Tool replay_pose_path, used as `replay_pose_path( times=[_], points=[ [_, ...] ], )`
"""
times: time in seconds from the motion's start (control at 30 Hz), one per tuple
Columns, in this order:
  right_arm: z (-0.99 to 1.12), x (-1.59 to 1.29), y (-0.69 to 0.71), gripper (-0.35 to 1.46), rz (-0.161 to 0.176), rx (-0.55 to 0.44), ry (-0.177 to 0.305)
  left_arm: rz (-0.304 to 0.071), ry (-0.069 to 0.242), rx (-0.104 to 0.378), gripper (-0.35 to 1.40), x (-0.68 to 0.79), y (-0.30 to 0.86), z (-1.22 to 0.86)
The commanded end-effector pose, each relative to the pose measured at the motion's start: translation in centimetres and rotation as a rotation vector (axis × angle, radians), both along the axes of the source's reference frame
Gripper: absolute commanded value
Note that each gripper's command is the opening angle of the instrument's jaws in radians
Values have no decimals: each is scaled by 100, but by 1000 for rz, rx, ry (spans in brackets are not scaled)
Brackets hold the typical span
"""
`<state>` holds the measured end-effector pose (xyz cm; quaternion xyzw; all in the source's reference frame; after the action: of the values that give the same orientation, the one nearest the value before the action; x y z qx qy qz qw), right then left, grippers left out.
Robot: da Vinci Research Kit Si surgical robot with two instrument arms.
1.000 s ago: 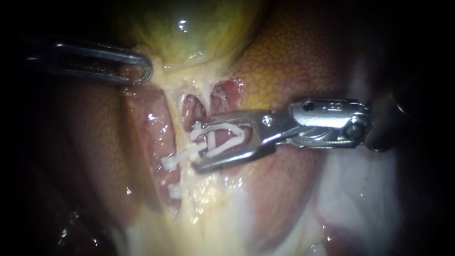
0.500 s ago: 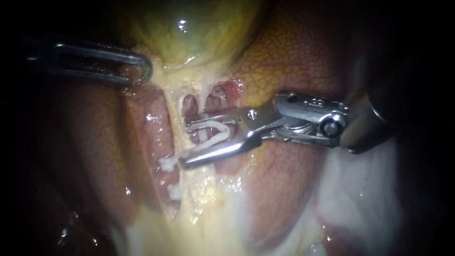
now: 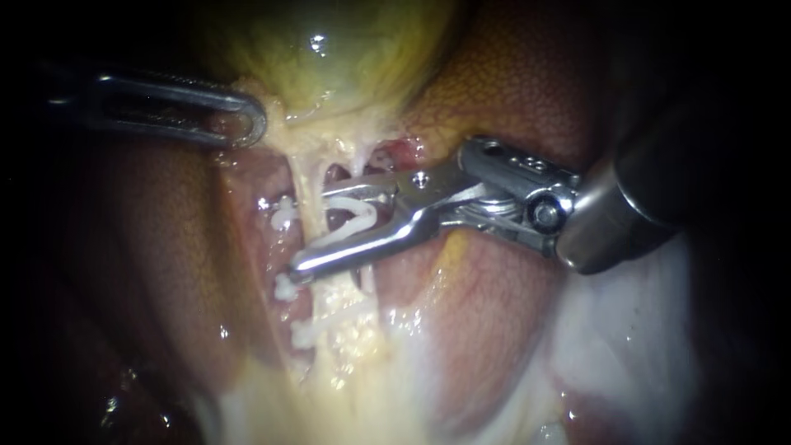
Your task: Clipping third clip left tube
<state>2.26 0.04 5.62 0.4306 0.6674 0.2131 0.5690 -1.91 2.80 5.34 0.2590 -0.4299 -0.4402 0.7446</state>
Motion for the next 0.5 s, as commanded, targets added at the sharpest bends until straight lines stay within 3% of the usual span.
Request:
replay_pose_path(
  times=[0.03,0.33,0.5],
  points=[
    [-4,1,1,43,-3,3,7,0,0,0,-35,0,0,0],
    [-14,6,4,32,-12,35,20,0,0,0,-35,0,0,0],
    [-14,8,5,10,-19,85,0,0,0,0,-35,0,0,0]
  ],
)
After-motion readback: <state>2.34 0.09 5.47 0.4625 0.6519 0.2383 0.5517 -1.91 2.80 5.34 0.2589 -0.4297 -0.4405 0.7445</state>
